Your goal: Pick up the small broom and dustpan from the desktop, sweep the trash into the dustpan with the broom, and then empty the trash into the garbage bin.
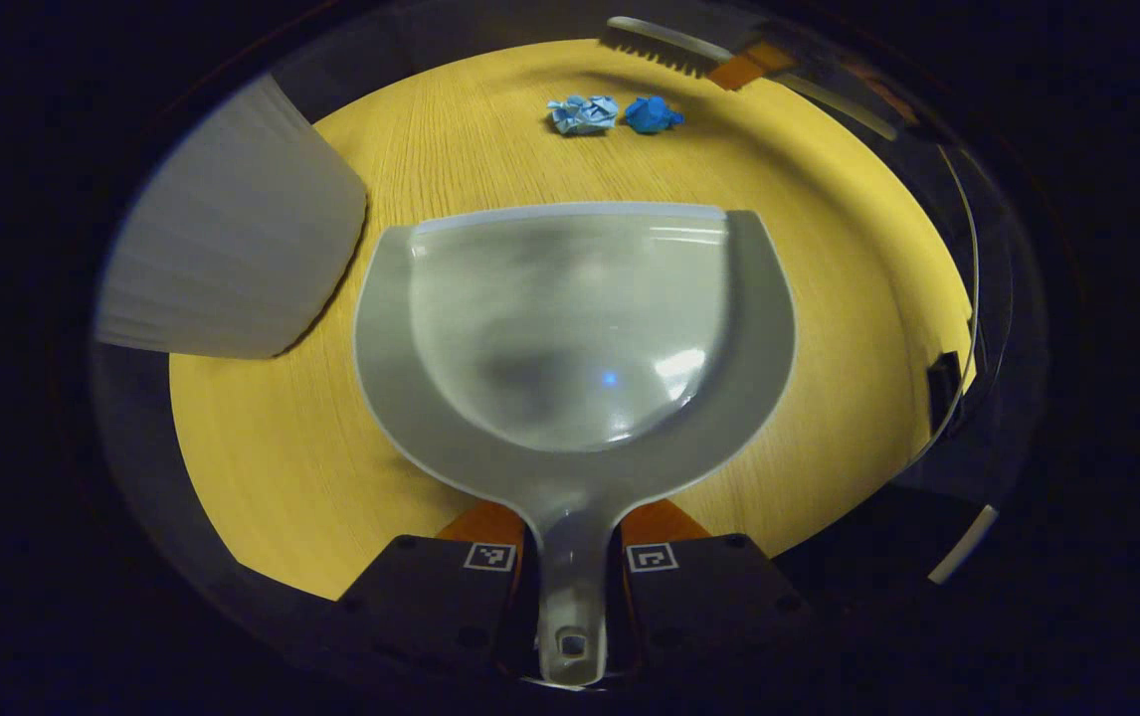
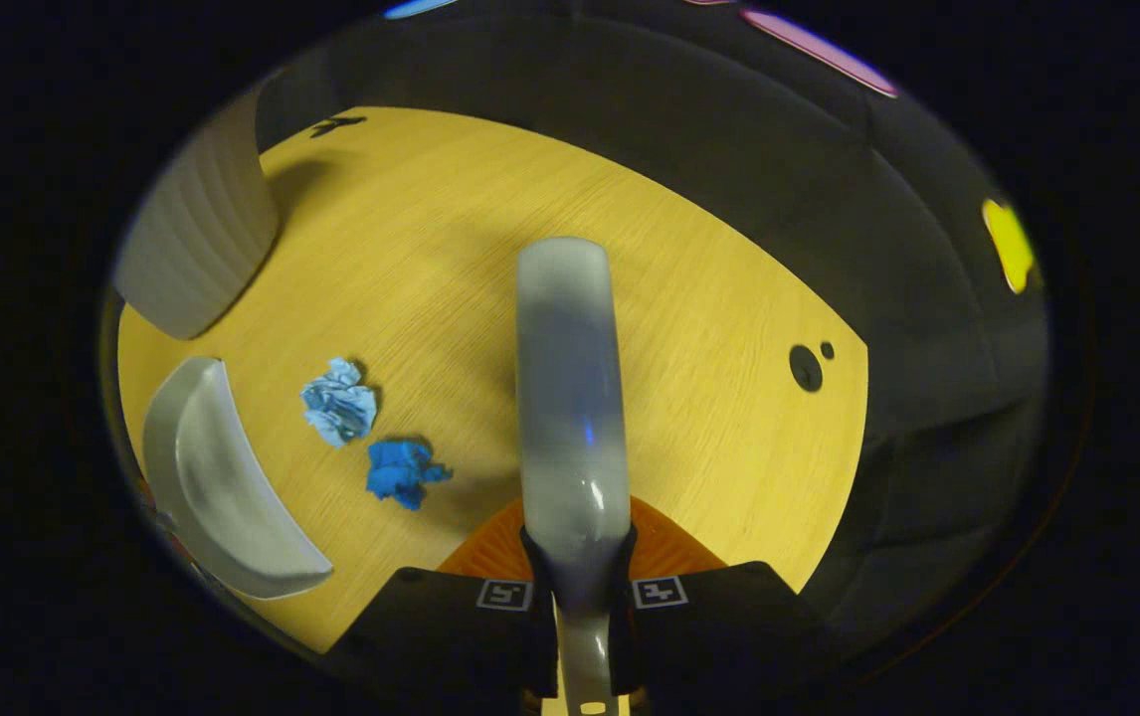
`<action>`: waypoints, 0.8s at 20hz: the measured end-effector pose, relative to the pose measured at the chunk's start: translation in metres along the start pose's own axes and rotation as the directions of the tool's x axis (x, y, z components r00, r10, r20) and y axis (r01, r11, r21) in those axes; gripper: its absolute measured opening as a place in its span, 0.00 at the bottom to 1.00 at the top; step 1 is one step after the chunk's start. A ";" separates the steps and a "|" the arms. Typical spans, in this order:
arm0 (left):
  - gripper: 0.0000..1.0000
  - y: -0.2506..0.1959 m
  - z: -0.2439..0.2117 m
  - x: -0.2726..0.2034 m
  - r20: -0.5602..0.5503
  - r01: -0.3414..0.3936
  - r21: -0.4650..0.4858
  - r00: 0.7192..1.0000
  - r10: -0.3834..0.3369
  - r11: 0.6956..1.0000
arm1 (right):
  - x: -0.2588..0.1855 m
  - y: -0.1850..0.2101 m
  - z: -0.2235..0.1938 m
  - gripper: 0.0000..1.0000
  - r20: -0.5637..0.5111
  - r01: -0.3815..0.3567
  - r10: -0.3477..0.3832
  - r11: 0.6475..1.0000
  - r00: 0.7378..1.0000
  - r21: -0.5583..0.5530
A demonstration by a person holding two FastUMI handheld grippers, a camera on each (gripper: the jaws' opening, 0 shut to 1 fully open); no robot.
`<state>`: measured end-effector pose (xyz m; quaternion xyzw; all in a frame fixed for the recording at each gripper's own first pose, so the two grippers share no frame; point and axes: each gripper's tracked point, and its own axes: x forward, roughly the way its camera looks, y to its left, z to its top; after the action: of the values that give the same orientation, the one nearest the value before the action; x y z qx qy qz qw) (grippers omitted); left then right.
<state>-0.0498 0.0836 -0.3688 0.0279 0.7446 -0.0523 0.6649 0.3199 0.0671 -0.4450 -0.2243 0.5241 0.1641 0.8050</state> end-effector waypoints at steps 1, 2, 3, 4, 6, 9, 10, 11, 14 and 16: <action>0.24 0.000 0.000 0.000 0.002 -0.011 0.002 1.000 0.011 1.000 | 0.012 0.002 0.006 0.22 -0.005 0.002 -0.002 0.999 1.000 -0.051; 0.24 -0.001 0.000 0.002 -0.011 -0.022 -0.007 1.000 0.022 1.000 | 0.022 0.006 0.009 0.22 -0.022 0.003 -0.006 0.992 1.000 -0.123; 0.24 -0.001 0.002 0.001 -0.014 -0.030 -0.013 0.999 0.030 0.999 | 0.033 0.012 0.012 0.22 -0.034 0.015 -0.022 0.979 0.999 -0.202; 0.24 0.000 0.001 0.003 -0.016 -0.036 -0.020 0.999 0.036 0.999 | 0.037 0.020 0.012 0.22 -0.051 0.008 -0.023 0.960 0.998 -0.278; 0.24 0.000 0.002 0.002 -0.013 -0.043 -0.029 0.999 0.042 0.999 | 0.036 0.028 0.018 0.22 -0.033 0.046 -0.066 0.906 0.997 -0.420; 0.24 0.001 0.002 0.002 -0.016 -0.040 -0.016 0.999 0.040 0.999 | 0.025 0.051 0.010 0.22 -0.034 0.027 -0.056 0.831 0.998 -0.556; 0.24 0.001 0.002 0.002 -0.014 -0.033 -0.014 0.999 0.033 0.999 | 0.019 0.061 0.003 0.21 -0.051 -0.002 -0.036 0.800 0.998 -0.599; 0.24 0.001 0.003 0.001 -0.010 -0.027 -0.011 1.000 0.027 1.000 | 0.016 0.072 -0.006 0.21 -0.071 -0.039 -0.008 0.772 0.997 -0.634; 0.24 0.001 0.001 0.001 0.040 -0.013 0.028 0.999 0.012 1.000 | -0.010 0.114 -0.039 0.22 -0.206 -0.249 0.151 0.746 0.967 -0.618; 0.24 0.000 -0.001 0.001 0.046 -0.017 0.045 0.999 0.014 0.999 | -0.028 0.145 -0.067 0.26 -0.323 -0.440 0.314 0.763 0.893 -0.474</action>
<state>-0.0511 0.0836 -0.3696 0.0474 0.7276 -0.0645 0.6813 0.1844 0.1533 -0.4708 -0.3460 0.5791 0.4363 0.5954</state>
